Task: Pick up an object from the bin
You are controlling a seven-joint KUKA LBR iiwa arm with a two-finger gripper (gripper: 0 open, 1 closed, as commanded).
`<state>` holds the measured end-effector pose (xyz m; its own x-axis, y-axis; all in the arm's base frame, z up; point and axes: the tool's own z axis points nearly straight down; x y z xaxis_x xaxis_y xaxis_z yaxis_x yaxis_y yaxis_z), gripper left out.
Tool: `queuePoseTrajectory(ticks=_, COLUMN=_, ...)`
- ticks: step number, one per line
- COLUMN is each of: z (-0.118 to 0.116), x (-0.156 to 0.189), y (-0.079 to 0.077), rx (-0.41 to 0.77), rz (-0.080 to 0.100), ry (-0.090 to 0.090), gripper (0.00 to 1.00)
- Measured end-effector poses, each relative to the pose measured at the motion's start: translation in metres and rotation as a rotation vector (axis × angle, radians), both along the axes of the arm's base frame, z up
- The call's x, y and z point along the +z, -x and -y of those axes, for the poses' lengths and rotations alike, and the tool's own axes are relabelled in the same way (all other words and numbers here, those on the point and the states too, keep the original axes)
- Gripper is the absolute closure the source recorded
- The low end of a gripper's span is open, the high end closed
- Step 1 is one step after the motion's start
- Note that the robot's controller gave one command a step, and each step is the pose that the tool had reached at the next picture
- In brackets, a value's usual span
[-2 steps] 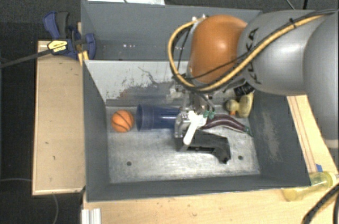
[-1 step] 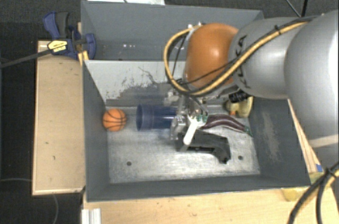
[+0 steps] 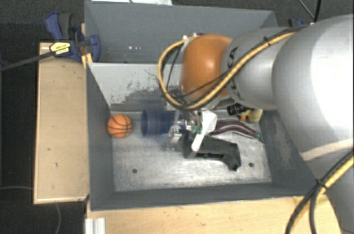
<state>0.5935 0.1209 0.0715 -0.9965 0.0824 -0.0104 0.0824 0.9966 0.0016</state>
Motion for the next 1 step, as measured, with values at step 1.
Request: queuePoseTrajectory(ticks=1, z=0.0050, x=0.0029, y=0.0017, rx=-0.176, rz=0.000, ry=-0.006, gripper=1.00)
